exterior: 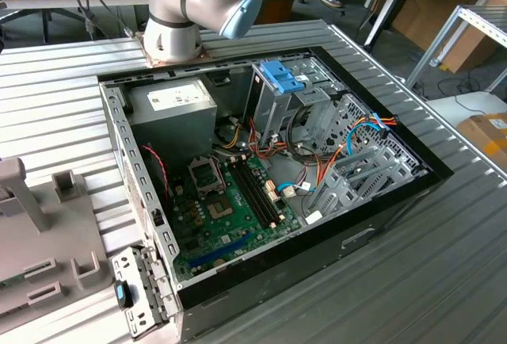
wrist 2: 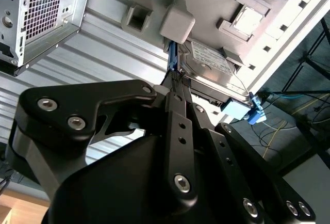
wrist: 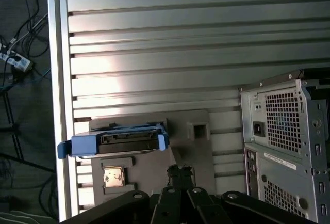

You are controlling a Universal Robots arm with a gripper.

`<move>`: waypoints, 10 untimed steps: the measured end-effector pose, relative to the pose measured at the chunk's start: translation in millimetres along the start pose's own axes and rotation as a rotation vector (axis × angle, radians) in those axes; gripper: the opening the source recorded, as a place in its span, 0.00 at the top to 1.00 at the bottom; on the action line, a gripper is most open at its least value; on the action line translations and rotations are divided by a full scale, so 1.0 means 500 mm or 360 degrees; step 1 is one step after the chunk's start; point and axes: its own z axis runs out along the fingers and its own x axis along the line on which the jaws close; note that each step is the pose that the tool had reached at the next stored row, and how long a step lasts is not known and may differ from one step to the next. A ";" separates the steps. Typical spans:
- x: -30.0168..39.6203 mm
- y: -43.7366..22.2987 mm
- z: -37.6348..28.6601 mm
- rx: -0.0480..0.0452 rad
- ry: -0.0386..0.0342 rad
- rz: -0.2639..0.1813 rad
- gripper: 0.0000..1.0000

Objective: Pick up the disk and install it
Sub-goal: 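Reach for the disk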

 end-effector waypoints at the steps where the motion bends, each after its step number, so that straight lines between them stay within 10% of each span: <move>1: 0.000 0.000 0.000 0.0000 0.0000 0.0000 0.89; 10: 0.005 0.019 0.001 0.0000 0.0000 0.0000 0.89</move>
